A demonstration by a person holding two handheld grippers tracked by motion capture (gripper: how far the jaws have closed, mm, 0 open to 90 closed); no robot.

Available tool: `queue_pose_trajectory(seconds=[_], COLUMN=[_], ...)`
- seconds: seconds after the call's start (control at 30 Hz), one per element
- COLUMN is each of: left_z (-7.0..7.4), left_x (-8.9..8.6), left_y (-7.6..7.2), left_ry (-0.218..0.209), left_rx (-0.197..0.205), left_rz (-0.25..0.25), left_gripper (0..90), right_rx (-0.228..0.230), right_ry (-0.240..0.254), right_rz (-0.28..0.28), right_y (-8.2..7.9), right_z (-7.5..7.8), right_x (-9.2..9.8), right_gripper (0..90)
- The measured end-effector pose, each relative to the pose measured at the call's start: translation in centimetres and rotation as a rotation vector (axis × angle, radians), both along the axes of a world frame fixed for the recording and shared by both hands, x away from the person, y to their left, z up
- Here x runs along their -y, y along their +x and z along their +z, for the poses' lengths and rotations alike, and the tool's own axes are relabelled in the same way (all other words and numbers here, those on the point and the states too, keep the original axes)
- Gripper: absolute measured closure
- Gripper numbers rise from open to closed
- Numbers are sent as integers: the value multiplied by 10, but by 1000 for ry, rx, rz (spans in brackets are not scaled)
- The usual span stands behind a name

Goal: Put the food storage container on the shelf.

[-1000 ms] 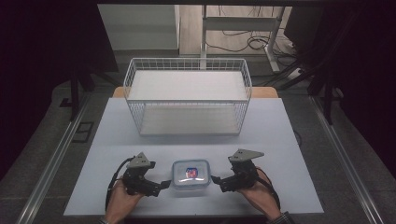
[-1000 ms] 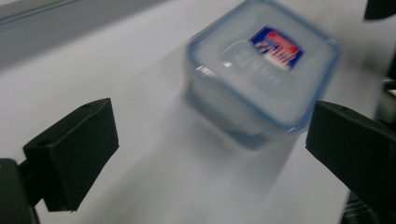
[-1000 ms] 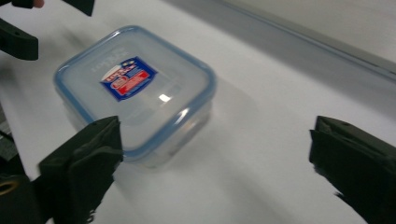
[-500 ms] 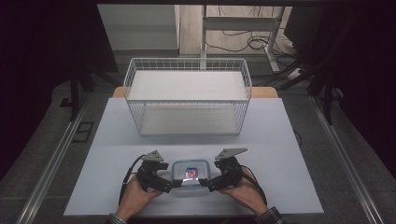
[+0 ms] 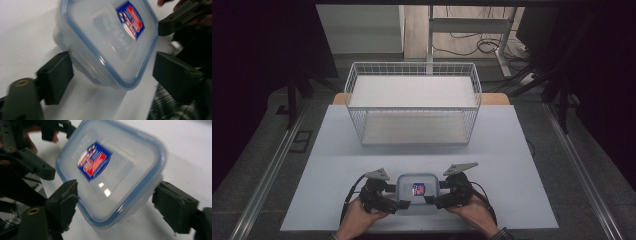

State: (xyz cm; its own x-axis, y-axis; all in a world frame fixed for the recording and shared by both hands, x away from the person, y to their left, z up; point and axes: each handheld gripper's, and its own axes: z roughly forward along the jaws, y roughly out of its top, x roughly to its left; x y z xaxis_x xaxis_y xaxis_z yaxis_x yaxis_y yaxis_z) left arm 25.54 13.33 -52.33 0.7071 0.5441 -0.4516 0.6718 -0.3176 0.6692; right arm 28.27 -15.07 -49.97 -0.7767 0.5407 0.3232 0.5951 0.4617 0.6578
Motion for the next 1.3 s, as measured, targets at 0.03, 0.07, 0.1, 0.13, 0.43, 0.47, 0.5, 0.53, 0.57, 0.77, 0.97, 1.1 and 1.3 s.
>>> queue_pose_trajectory(seconds=[0.03, 0.07, 0.1, 0.13, 0.43, 0.47, 0.5, 0.53, 0.57, 0.77, 0.97, 1.1, 1.3], left_z=[0, 0, 1, 1, 1, 1, 1, 1, 0, -4, -6, -7, -4], left_x=[-1, -3, -6, -8, -18, -18, -18, -19, -20, -23, -25, -26, -25], left_y=[-1, -2, -2, -3, -8, -8, -8, -8, -8, -5, -3, 0, 1], left_ry=[-3, -7, -9, -20, -69, -69, -71, -76, -84, -117, -147, -169, -157], left_rx=[4, 8, 10, 10, 9, 9, 9, 4, -1, -16, -27, -46, -42], left_rz=[4, 11, 16, 22, 12, 11, 10, 11, 10, 8, 9, 18, 10], left_gripper=[224, 259, 304, 346, 544, 547, 549, 550, 551, 561, 563, 568, 576], right_rx=[3, 10, 19, 22, -71, -82, -86, -89, -87, -119, -119, -125, -135], right_ry=[5, 4, 5, 9, 112, 123, 131, 137, 143, 159, 157, 169, 194], right_rz=[-4, -4, -6, -3, -3, -4, -6, -8, -13, -12, -21, -39, -36], right_y=[-1, -2, -3, -4, -2, -2, -2, -2, -2, 1, 2, 3, 5], right_z=[1, 2, 2, 3, 0, 0, -1, -1, 0, -4, -6, -5, -1], right_x=[2, 3, 4, 6, 25, 26, 28, 29, 31, 33, 31, 32, 35], right_gripper=[266, 294, 328, 357, 540, 550, 560, 581, 623, 607, 561, 604, 630])
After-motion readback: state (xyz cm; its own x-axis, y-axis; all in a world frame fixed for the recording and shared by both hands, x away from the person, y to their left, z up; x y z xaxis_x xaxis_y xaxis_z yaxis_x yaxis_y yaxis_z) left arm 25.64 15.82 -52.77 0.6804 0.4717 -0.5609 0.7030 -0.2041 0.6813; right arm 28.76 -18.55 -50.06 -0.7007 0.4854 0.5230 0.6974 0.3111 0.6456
